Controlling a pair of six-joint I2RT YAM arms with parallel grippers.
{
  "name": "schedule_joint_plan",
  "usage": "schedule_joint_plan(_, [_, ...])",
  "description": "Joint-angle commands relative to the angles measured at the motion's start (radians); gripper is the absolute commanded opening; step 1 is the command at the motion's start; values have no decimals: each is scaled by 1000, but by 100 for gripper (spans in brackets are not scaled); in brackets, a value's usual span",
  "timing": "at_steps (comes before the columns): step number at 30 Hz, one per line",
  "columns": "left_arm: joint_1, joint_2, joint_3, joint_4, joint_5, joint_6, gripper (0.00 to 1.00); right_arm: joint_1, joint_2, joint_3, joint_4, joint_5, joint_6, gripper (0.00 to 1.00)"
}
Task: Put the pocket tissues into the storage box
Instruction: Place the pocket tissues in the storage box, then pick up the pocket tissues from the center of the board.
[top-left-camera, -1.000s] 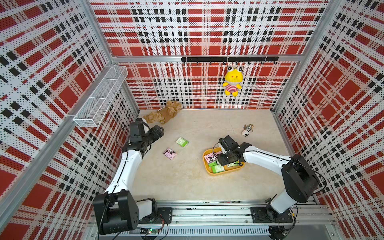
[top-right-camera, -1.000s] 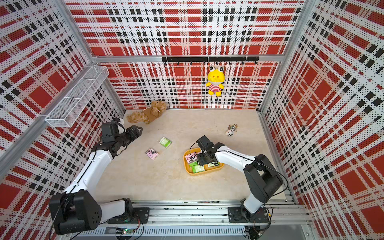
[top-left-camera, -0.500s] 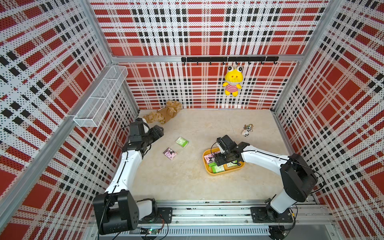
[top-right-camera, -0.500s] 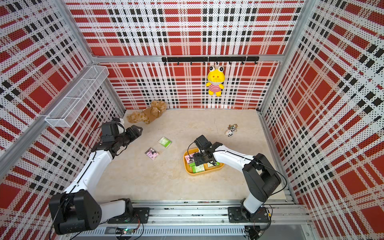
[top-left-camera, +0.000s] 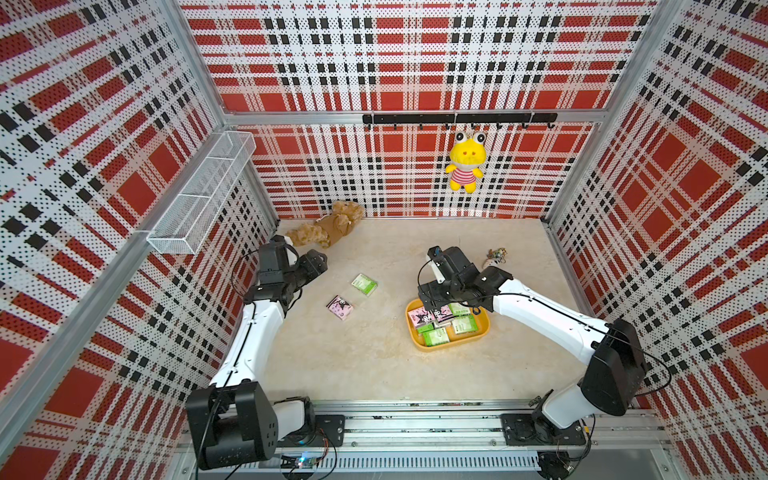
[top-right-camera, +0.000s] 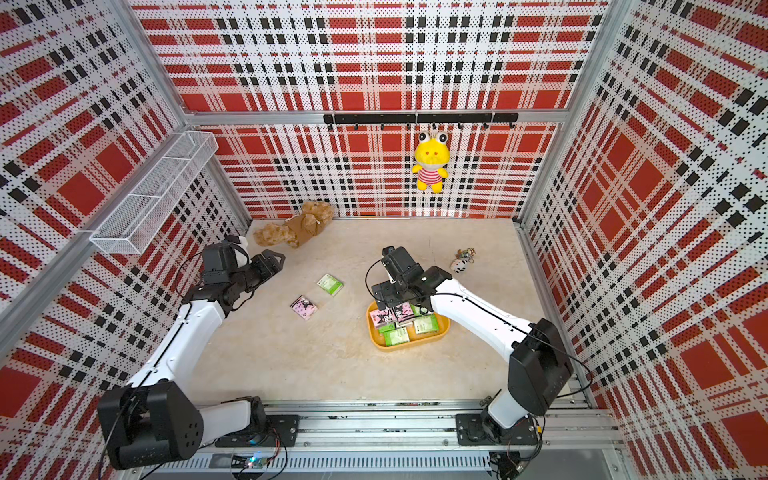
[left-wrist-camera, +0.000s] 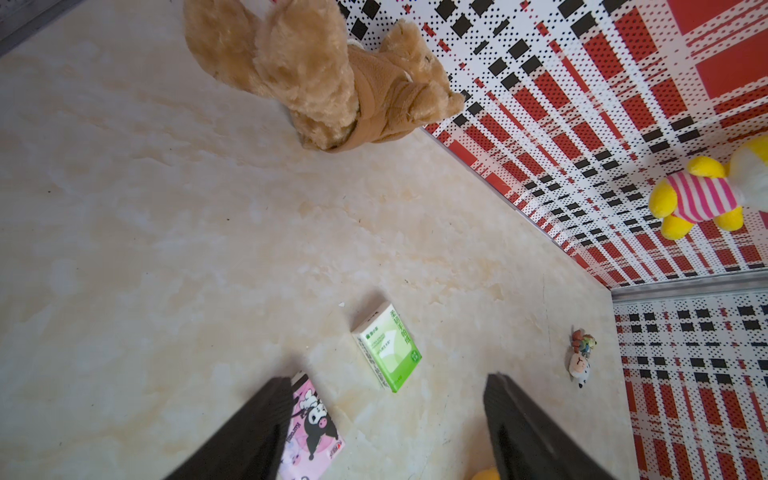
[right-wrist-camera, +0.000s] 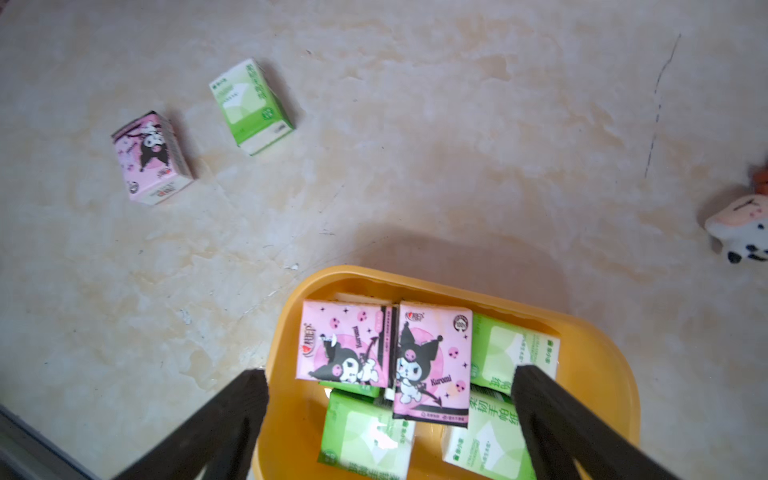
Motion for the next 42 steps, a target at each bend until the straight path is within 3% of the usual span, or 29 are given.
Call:
schedule_joint_plan(1, [15,-29,27,5,-23,-7,80,46,75,72,30,3,-23,100])
schedule_joint_plan(10, [85,-62,10,-17,-11,19,80,103,465,470,48,-51,-101,100])
schedule_joint_plan(17, [94,-78,-19,-18,-7,24,80,109,751,821,-90,-78,-138,100])
schedule_joint_plan(30, [97,-59,-18,-17,-12,48,80,115,916,935,-78,-89,-176,99])
schedule_joint_plan(42, [97,-48,-28,-17,-17,72,80,115,1005,1061,-104,-25,-200,100])
